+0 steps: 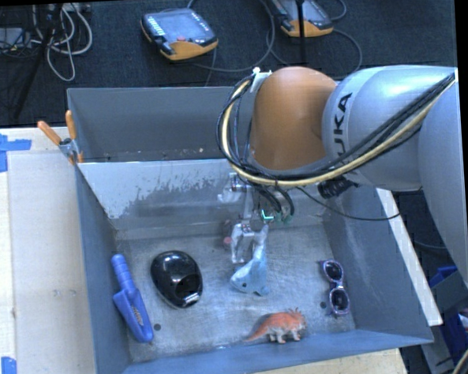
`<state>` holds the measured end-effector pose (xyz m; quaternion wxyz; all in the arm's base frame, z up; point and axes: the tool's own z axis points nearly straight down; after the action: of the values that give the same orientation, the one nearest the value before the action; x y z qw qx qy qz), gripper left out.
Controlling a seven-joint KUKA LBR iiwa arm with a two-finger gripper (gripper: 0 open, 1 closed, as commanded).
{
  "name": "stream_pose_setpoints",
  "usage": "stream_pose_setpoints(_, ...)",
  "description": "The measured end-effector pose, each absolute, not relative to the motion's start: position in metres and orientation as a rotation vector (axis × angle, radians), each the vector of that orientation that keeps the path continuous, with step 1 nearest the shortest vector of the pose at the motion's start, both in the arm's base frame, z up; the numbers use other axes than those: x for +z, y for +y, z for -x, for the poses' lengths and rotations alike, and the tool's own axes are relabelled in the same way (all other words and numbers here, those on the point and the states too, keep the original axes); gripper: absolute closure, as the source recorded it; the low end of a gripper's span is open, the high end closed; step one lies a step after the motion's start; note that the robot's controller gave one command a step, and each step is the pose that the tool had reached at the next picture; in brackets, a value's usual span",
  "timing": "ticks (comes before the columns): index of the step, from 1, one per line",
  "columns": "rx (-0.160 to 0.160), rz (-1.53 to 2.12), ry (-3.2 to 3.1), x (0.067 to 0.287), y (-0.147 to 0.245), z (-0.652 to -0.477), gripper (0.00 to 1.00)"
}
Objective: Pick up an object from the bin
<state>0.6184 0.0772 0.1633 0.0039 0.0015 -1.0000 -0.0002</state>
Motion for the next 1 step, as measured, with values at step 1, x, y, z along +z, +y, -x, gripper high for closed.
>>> stream_pose_setpoints(1, -0.001, -0.003, -3.141, 0.1672, 0.0769, -0.6201, 0.00)
